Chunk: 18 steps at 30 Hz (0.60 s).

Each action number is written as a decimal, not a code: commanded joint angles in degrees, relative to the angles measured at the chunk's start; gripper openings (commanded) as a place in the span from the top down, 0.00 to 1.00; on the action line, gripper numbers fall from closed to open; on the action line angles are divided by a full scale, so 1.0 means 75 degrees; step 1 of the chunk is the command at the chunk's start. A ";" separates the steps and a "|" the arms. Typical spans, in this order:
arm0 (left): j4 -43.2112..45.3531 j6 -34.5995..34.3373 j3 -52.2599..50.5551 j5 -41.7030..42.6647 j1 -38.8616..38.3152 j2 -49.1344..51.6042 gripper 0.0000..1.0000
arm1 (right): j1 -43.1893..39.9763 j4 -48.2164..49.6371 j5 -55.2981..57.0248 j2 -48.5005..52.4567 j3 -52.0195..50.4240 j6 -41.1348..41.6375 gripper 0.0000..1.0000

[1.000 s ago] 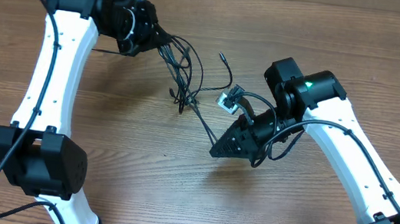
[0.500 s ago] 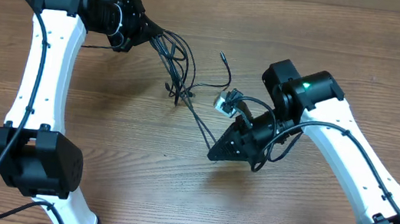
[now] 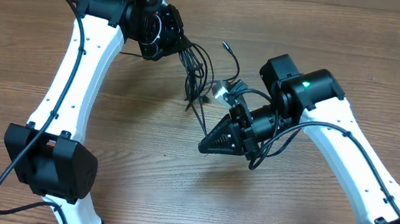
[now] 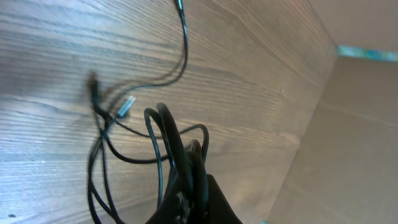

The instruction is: Untangle cables

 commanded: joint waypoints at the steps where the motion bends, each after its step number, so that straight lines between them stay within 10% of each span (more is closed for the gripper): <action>1: 0.0163 -0.0061 0.0102 -0.0408 0.0163 0.0029 0.96 | 0.0003 -0.0396 -0.0338 -0.0539 0.0571 -0.0854 0.96; 18: -0.0283 0.0000 0.0099 -0.0577 -0.0350 0.0029 0.96 | 0.0003 0.0740 -0.0306 -0.1728 0.0697 -0.0819 0.96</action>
